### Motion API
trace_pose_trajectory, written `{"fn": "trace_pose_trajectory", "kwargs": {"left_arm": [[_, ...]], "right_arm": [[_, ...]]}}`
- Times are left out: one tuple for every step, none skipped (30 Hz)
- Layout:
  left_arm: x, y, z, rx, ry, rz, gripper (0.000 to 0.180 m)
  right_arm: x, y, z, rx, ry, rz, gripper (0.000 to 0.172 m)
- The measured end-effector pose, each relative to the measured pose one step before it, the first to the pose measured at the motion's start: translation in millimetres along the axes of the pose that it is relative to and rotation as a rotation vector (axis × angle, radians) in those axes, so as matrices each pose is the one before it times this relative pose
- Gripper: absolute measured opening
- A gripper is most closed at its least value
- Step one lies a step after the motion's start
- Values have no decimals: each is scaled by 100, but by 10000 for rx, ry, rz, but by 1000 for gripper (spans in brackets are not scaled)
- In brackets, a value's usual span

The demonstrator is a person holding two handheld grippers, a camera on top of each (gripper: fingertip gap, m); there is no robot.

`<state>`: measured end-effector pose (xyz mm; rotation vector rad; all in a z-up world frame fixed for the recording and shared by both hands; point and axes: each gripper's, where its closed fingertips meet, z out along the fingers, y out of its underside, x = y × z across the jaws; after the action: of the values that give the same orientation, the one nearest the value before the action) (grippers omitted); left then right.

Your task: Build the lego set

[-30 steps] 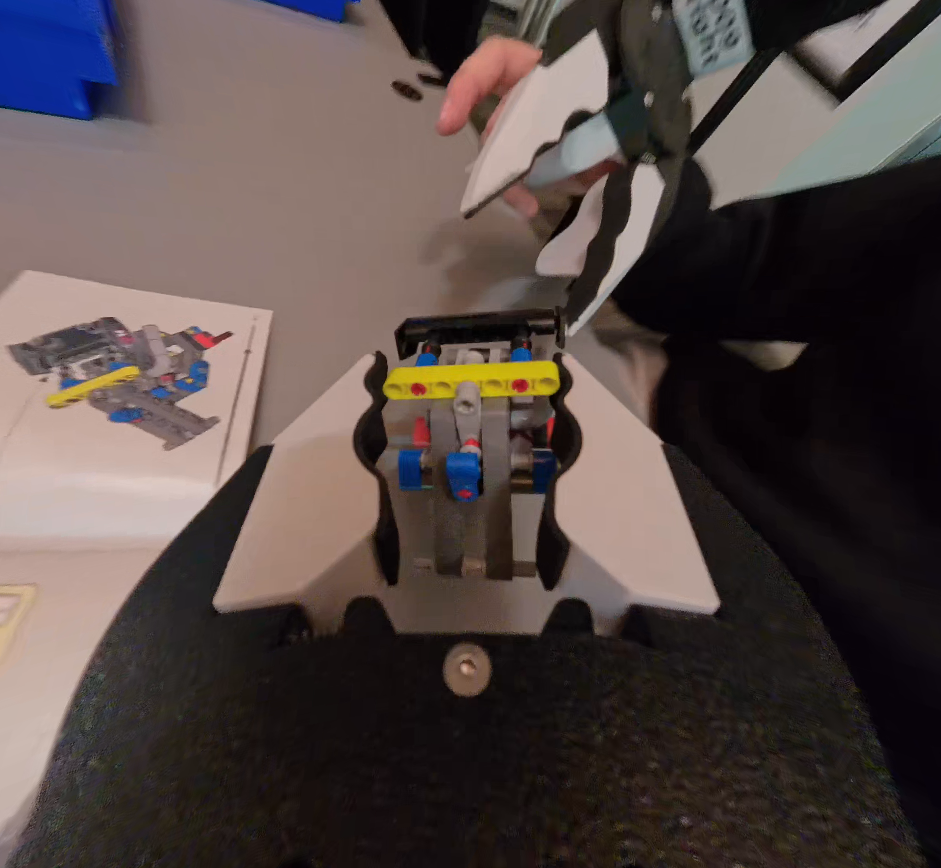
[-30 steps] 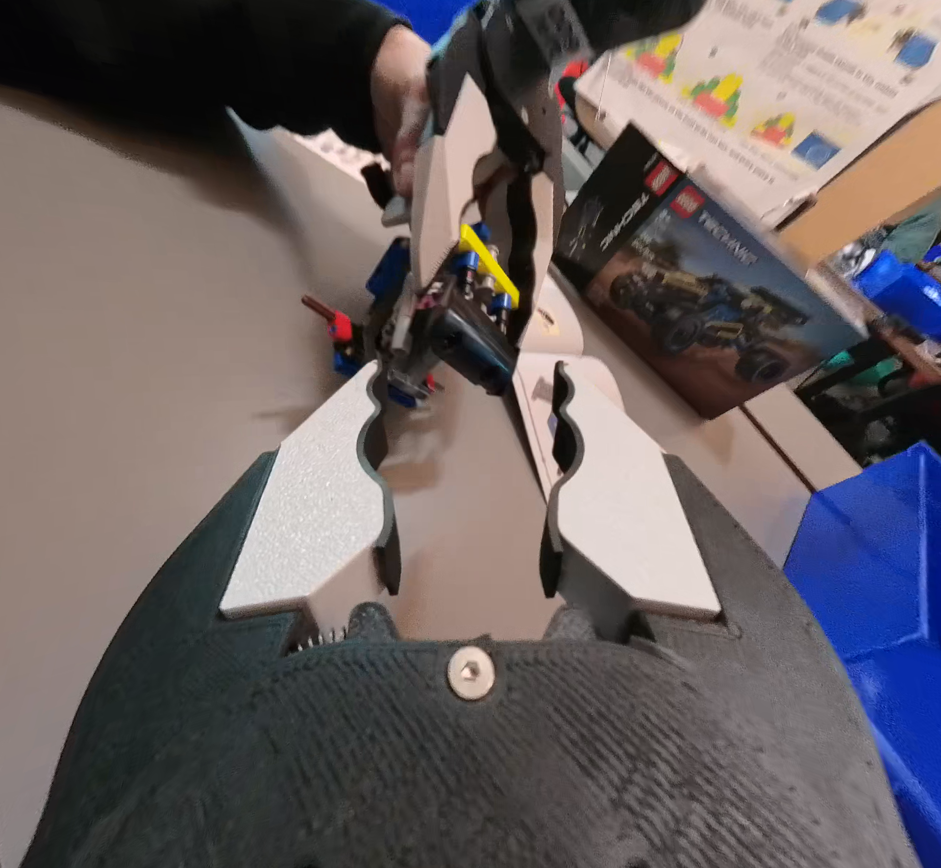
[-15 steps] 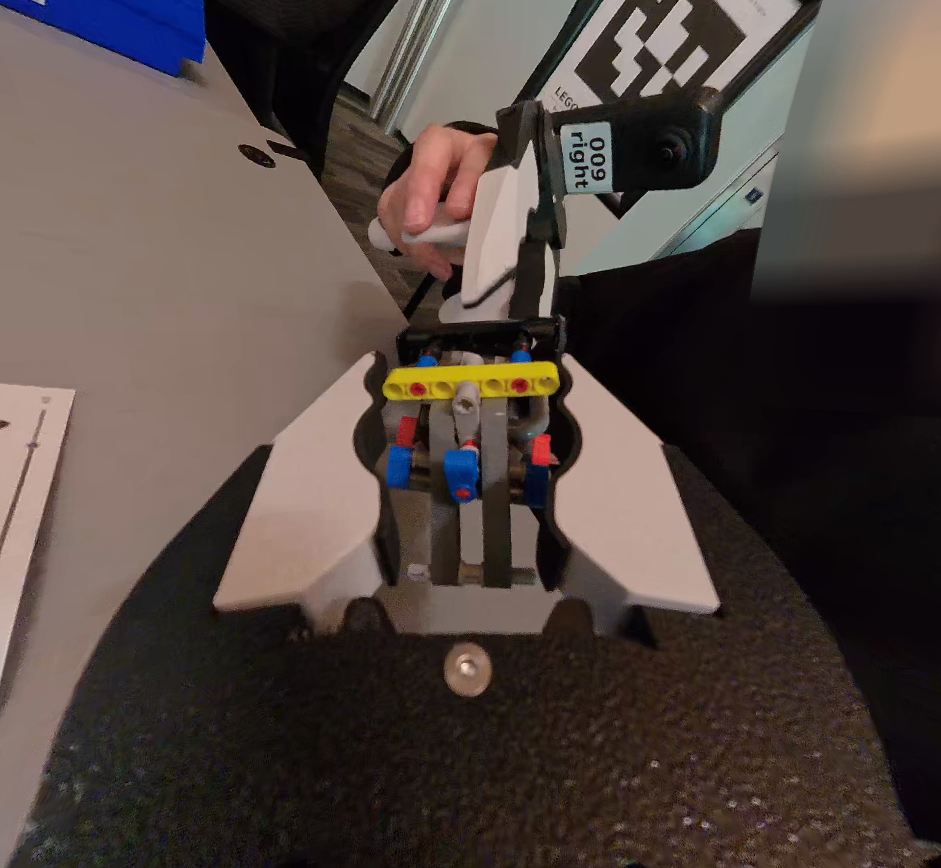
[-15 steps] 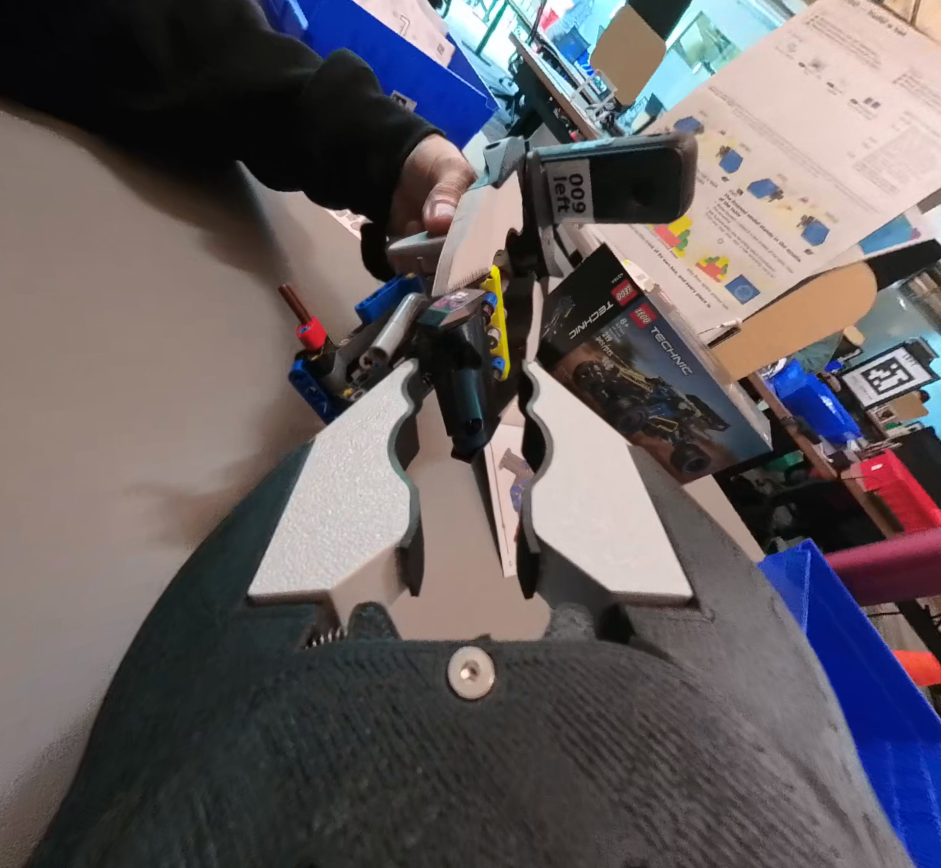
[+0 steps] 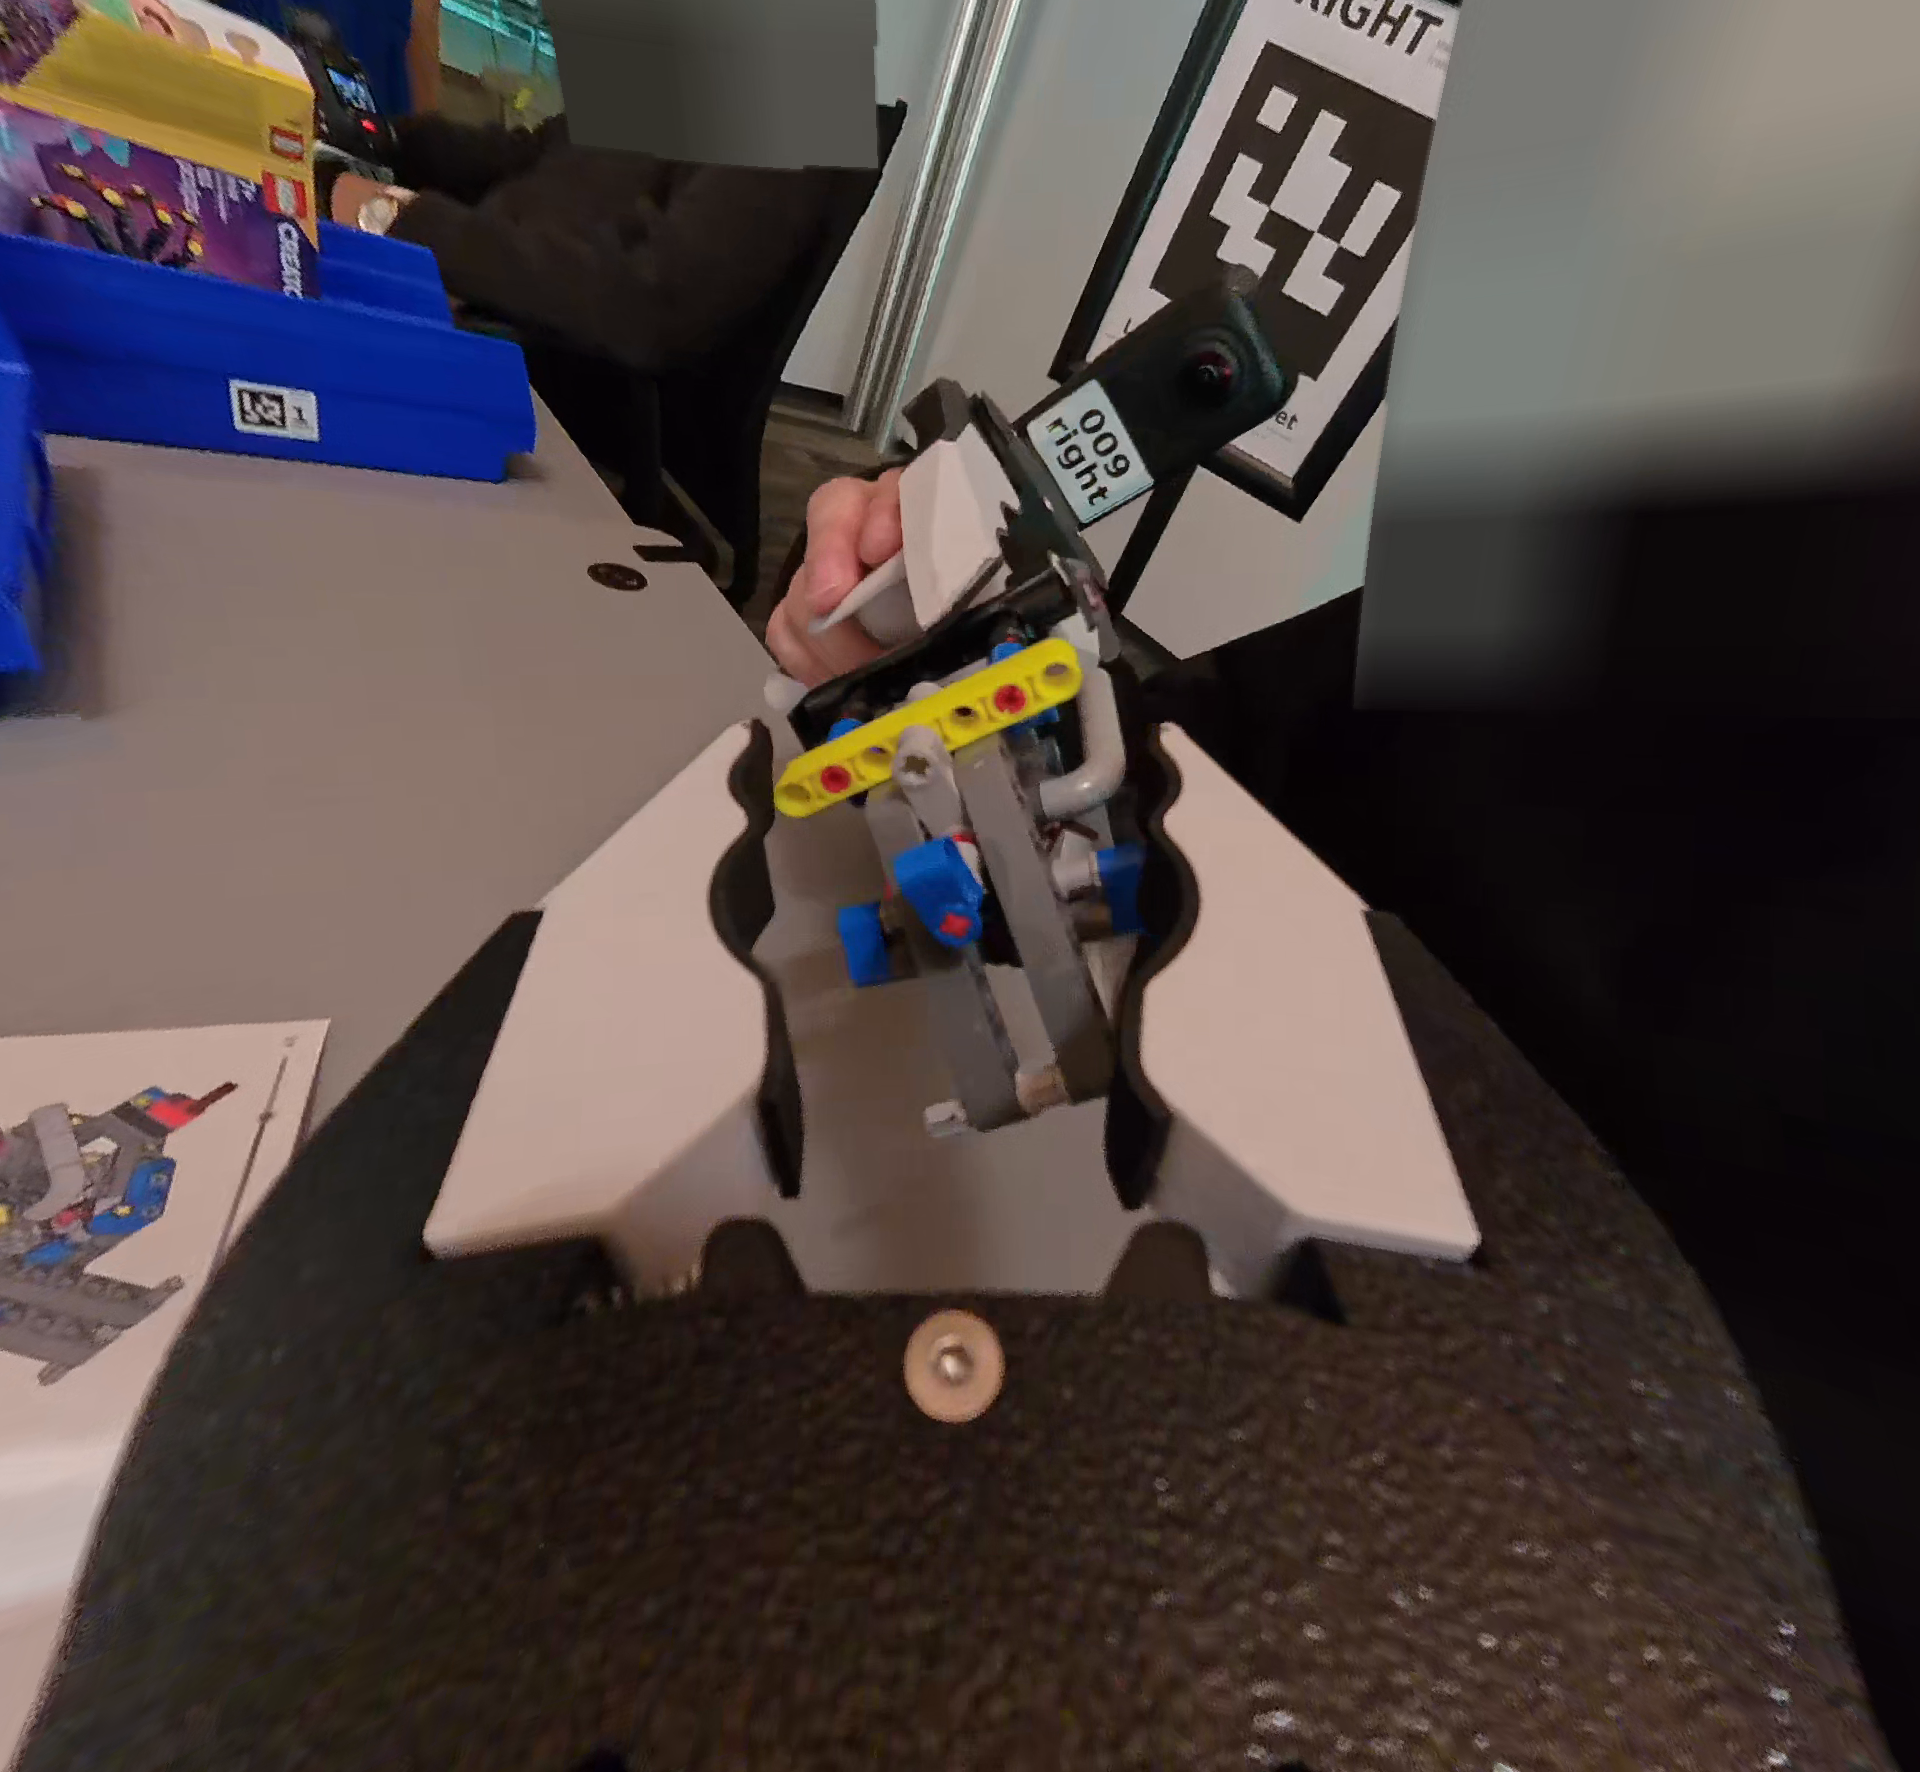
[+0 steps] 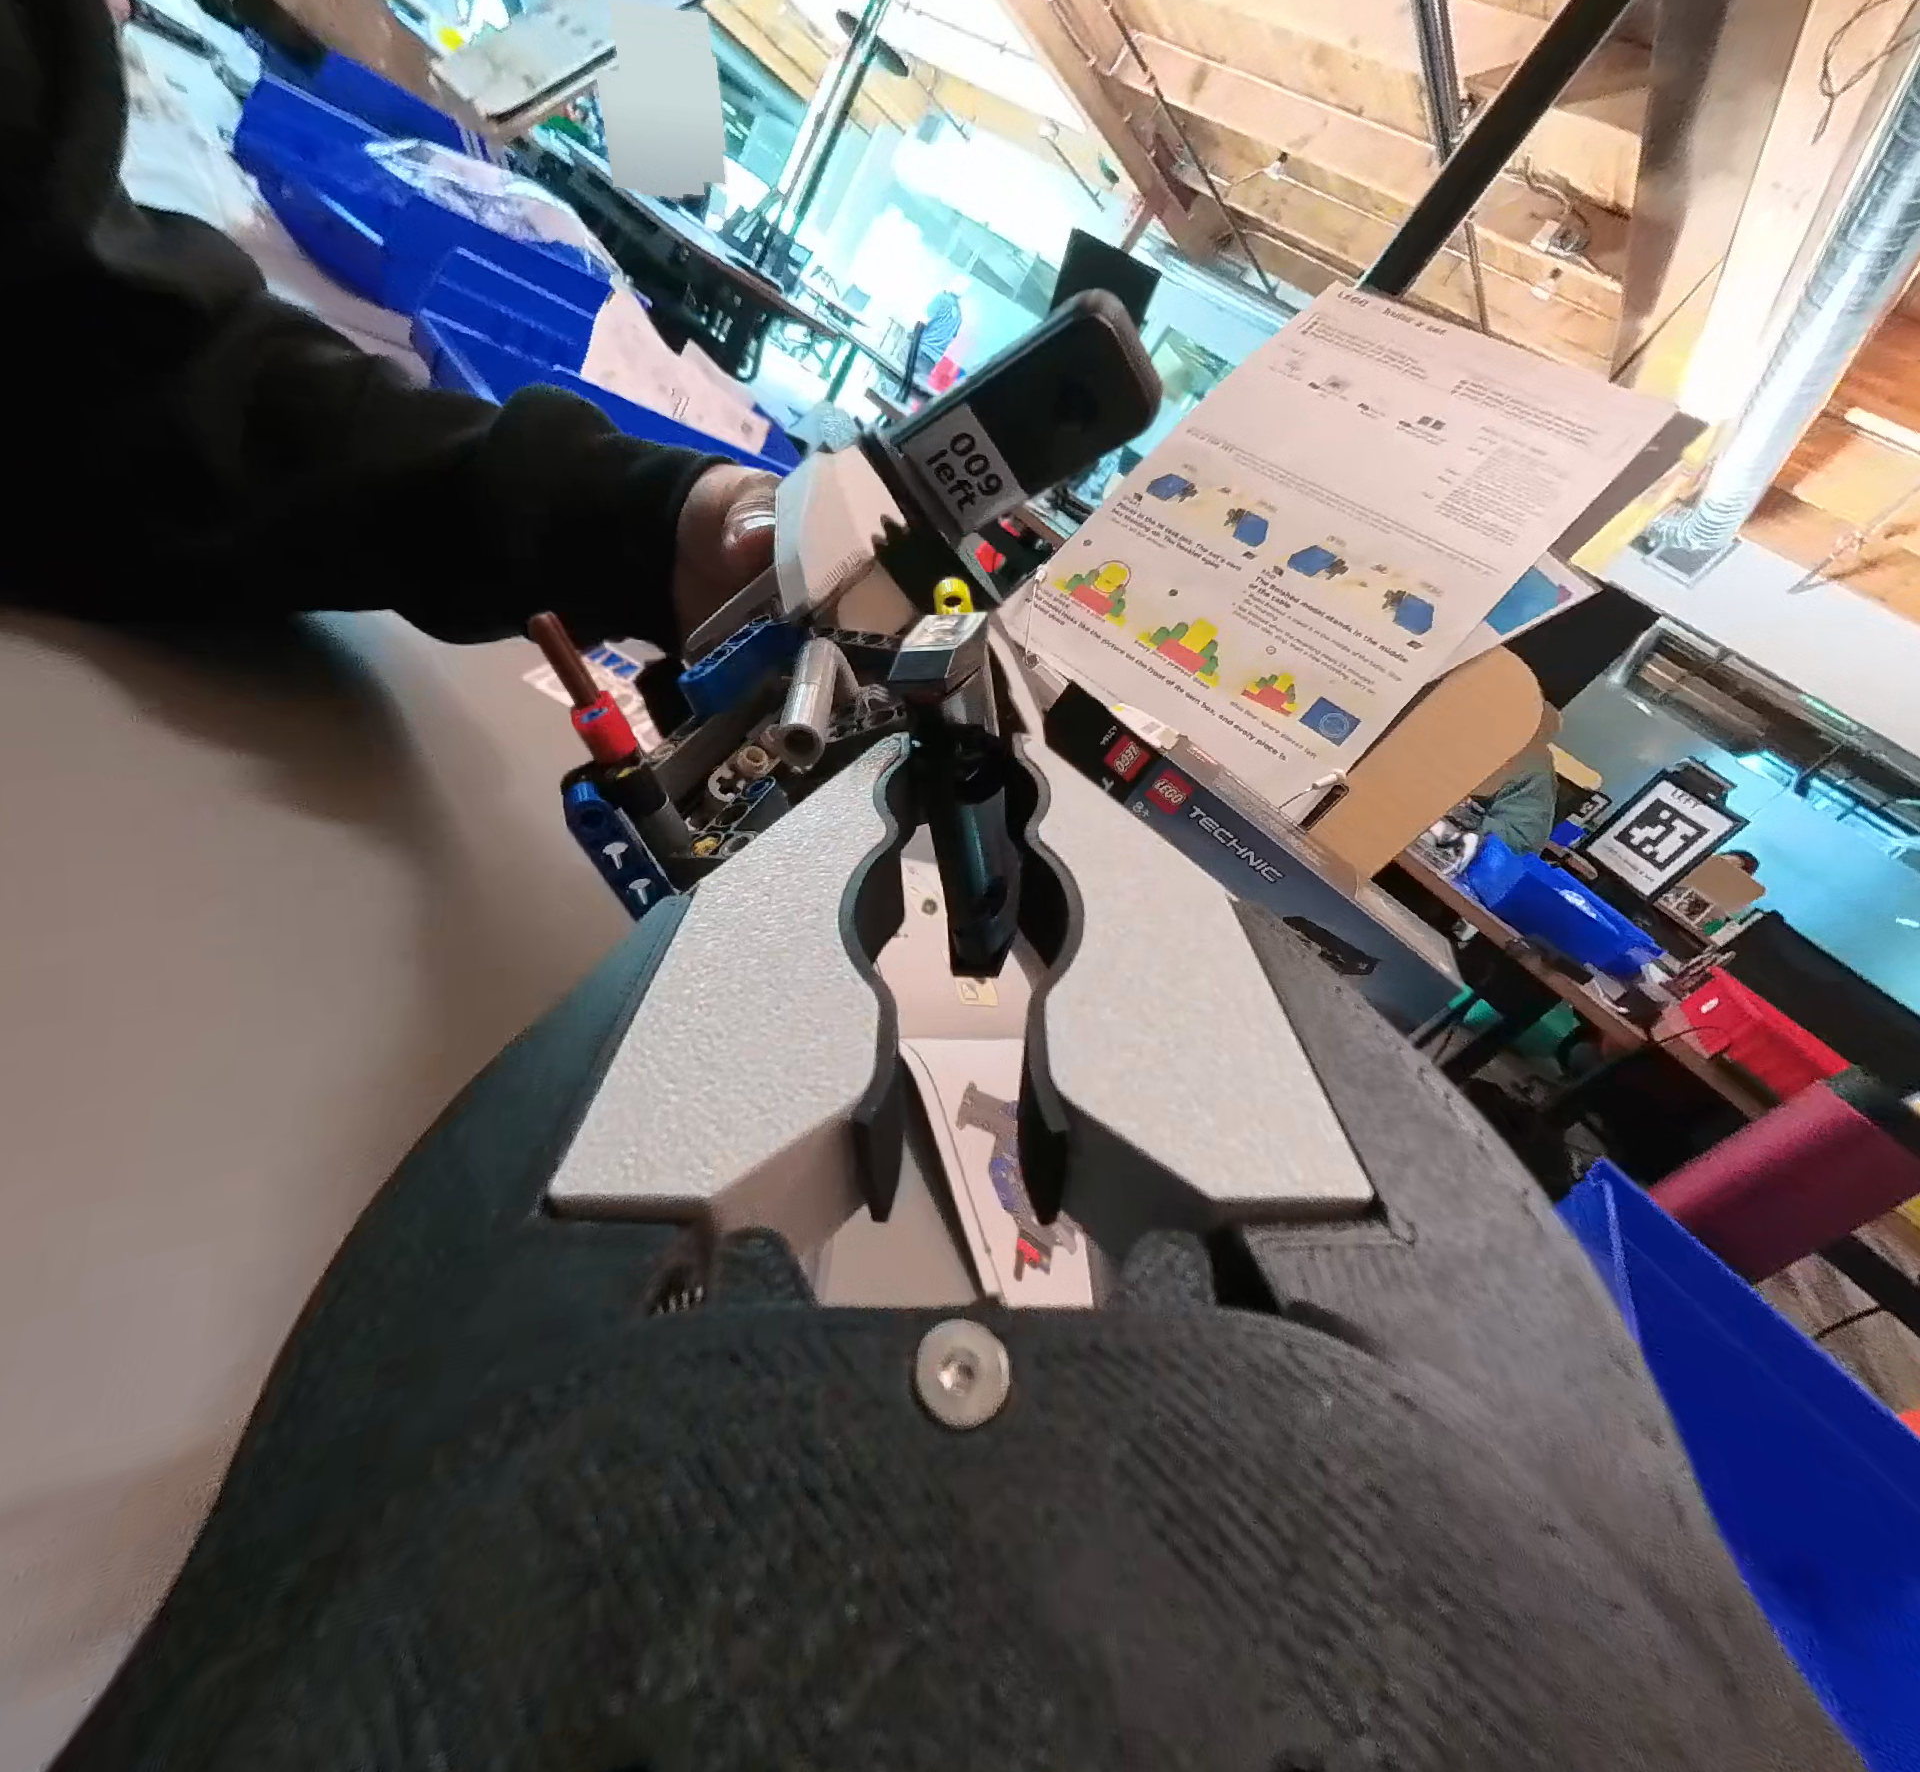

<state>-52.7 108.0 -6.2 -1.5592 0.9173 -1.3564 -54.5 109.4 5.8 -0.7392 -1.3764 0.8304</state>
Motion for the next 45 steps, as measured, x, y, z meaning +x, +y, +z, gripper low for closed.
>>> {"fn": "trace_pose_trajectory", "kwargs": {"left_arm": [[95, -300, -114, 93, -71, 93, 67], [103, -363, -154, 121, -65, 88, 65], [155, -489, -184, 180, -60, 114, 62], [49, -560, -198, 201, -161, 142, 61], [-84, -540, -229, 162, -268, 192, 61], [-129, -522, -265, 97, -341, 259, 61], [-177, -487, -287, 29, -418, 376, 59], [-162, -422, -302, -36, -464, 521, 55], [-118, -344, -291, -90, -469, 657, 49], [-70, -309, -276, -111, -458, 751, 44], [-15, -293, -238, -108, -418, 770, 40], [179, -225, -164, -141, -263, 727, 39], [376, -69, -102, -229, -68, 597, 39], [424, 84, -45, -316, 17, 408, 40], [348, 88, -21, -292, 18, 249, 40], [425, 45, -4, -211, 116, 166, 39], [425, -13, -9, -127, 153, 148, 37], [99, -155, -13, 0, -39, 113, 36], [-122, -258, -47, 103, -153, 29, 33], [-65, -231, -30, 109, -63, -74, 30], [34, -103, -7, 49, 42, -139, 28], [24, -9, 8, 0, 48, -131, 27], [-34, 62, 0, -36, -6, -57, 27], [-6, 79, 25, -50, -16, 42, 27], [56, 81, 36, -71, -9, 98, 28], [98, 125, 79, -110, -8, 127, 28], [93, 174, 120, -143, -24, 156, 28], [50, 184, 157, -141, -57, 169, 28], [7, 129, 145, -101, -80, 140, 28], [20, 45, 141, -46, -58, 82, 28], [104, -26, 114, -3, 16, 26, 27], [110, -115, 53, 61, 38, -12, 26], [65, -157, 34, 88, 18, -23, 23], [118, -22, 33, 20, 60, 2, 21], [149, 75, 49, -45, 86, 12, 17], [128, 146, 63, -96, 70, 2, 14], [26, 159, 61, -97, 20, -2, 14], [33, 108, 49, -54, 25, -1, 14], [44, 54, 54, 2, 32, 25, 14], [104, 27, 76, 41, 51, 96, 14], [184, 68, 119, 17, 86, 134, 14], [93, 192, 128, -75, 48, 31, 13], [30, 283, 93, -156, 77, -72, 13], [-46, 241, 92, -105, 64, -127, 13], [39, 220, 78, -20, 118, -62, 13]], "right_arm": [[204, -146, -74, 73, 75, 161, 13], [236, -209, -77, 112, 131, 113, 12], [191, -199, -52, 97, 85, 145, 12], [174, -134, -34, 46, 61, 156, 11], [226, -168, -43, 65, 131, 95, 11], [206, -180, -53, 64, 123, 52, 11], [176, -105, -33, -4, 96, 87, 11], [112, -85, -23, -23, 41, 104, 10], [70, -203, -43, 44, 31, 144, 10], [12, -225, -12, 57, 1, 181, 9], [23, -144, 39, -9, -6, 244, 8], [62, -194, 61, 1, 30, 258, 7], [5, -298, 35, 75, 27, 188, 7], [80, -47, 74, -93, 88, 121, 7], [108, 54, 94, -167, 124, 55, 7], [32, -36, 78, -100, 104, -31, 7], [-54, 36, 82, -138, 52, -74, 7], [-142, 68, 108, -161, -28, -38, 7], [-217, -40, 89, -86, -67, -14, 7], [-141, -79, 52, -47, -3, -27, 7], [-10, -156, 13, 13, 84, -20, 7], [38, -168, -15, 18, 90, 39, 7], [-48, -144, -36, -17, 13, 33, 7], [-21, -107, -56, -41, 29, -6, 7], [155, -78, -64, -66, 148, -3, 7], [139, -57, -65, -72, 138, -36, 7], [-47, -54, -45, -50, 0, -78, 7], [-120, -26, -23, -37, -52, -30, 7], [-66, 18, 29, -48, -23, 49, 7], [-115, -20, 41, -3, -68, 50, 7], [-205, -10, 44, 24, -132, 27, 8], [-159, 90, 59, -19, -113, 63, 7], [-117, 92, 57, 0, -109, 91, 8], [-81, 99, 47, 12, -100, 125, 8], [57, 94, 26, 34, -35, 142, 8], [76, 96, 10, 41, -35, 144, 7], [11, 104, -2, 41, -83, 155, 8], [-4, 139, 13, 8, -98, 147, 8], [-16, 102, 6, 33, -106, 108, 7], [-67, 45, 5, 66, -125, 108, 8], [-172, 38, 41, 51, -178, 115, 8], [-175, 90, 61, 14, -164, 61, 8], [-57, 189, 40, -43, -68, -51, 8], [91, 264, 4, -96, 29, -171, 8], [-18, 252, 4, -99, -31, -221, 8]]}}
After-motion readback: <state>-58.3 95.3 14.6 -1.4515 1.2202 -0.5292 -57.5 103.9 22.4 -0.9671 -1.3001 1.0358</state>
